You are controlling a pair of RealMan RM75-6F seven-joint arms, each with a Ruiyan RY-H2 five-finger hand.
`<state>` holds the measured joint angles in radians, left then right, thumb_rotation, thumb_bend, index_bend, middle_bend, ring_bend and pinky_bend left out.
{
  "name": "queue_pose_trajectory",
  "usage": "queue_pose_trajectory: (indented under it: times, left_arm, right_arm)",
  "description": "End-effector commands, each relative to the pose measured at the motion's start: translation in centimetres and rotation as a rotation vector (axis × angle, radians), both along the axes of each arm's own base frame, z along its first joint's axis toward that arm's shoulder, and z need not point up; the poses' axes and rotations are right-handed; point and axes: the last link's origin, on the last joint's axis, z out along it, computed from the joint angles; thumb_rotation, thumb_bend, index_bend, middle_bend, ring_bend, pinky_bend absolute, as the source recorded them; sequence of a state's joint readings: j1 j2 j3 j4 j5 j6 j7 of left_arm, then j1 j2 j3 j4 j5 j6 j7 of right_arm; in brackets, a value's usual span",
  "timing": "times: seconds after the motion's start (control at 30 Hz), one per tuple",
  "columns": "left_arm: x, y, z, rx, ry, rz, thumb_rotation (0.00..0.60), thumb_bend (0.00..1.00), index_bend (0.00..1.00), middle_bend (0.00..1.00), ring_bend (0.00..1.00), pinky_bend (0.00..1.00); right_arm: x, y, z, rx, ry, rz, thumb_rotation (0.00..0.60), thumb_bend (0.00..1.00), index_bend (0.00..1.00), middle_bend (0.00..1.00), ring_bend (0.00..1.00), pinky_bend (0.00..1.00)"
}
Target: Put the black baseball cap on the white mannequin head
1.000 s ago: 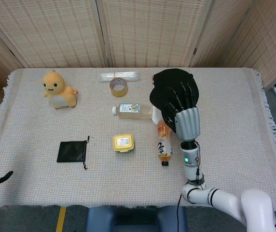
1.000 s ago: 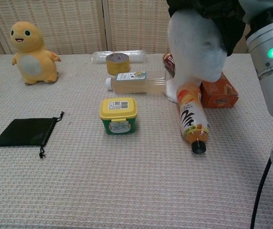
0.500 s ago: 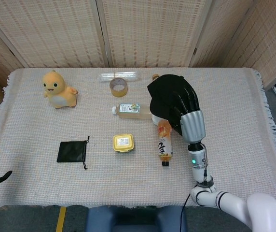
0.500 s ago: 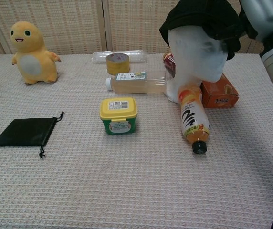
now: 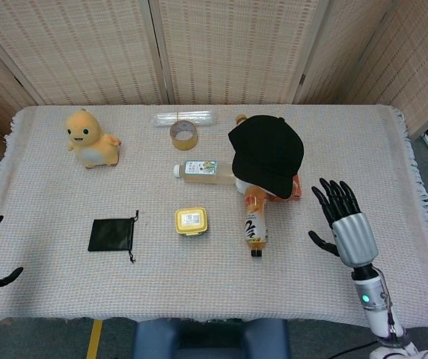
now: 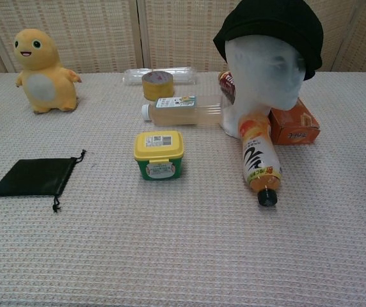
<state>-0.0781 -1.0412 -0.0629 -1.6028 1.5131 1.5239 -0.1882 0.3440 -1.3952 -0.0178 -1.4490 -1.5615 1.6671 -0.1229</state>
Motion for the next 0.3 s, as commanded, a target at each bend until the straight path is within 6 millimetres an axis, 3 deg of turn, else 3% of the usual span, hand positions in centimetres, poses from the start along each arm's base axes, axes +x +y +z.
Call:
queue_pose_trajectory:
  times: [0.03,0.17,0.2,0.23,0.3]
  left_arm:
    - [0.1,-0.1,-0.2,-0.008,0.012,-0.003,0.600,0.19,0.11,0.00,0.00,0.10]
    - [0.0,0.0,-0.3,-0.014,0.020,0.000,0.600,0.19,0.11,0.00,0.00,0.10]
    - [-0.1,0.1,-0.4,-0.018,0.025,0.007,0.600,0.19,0.11,0.00,0.00,0.10]
    - [0.0,0.2,-0.7,-0.025,0.048,0.005,0.600,0.19,0.11,0.00,0.00,0.10]
    - [0.1,0.1,-1.2,-0.027,0.068,0.000,0.600,0.19,0.11,0.00,0.00,0.10]
  right_arm:
    - [-2.8,3.7,1.6,-0.007,0.179,-0.068,0.600,0.12,0.00,0.00,0.00,0.00]
    - [-3.6,4.8,2.1,-0.018,0.232,-0.109,0.600,0.12,0.00,0.00,0.00,0.00]
    - [-4.3,5.8,2.5,-0.016,0.254,-0.149,0.600,0.12,0.00,0.00,0.00,0.00]
    - [-6.3,7.5,3.1,0.003,0.244,-0.264,0.600,0.12,0.00,0.00,0.00,0.00]
    - [-7.3,8.1,3.6,0.028,0.218,-0.315,0.600,0.12,0.00,0.00,0.00,0.00]
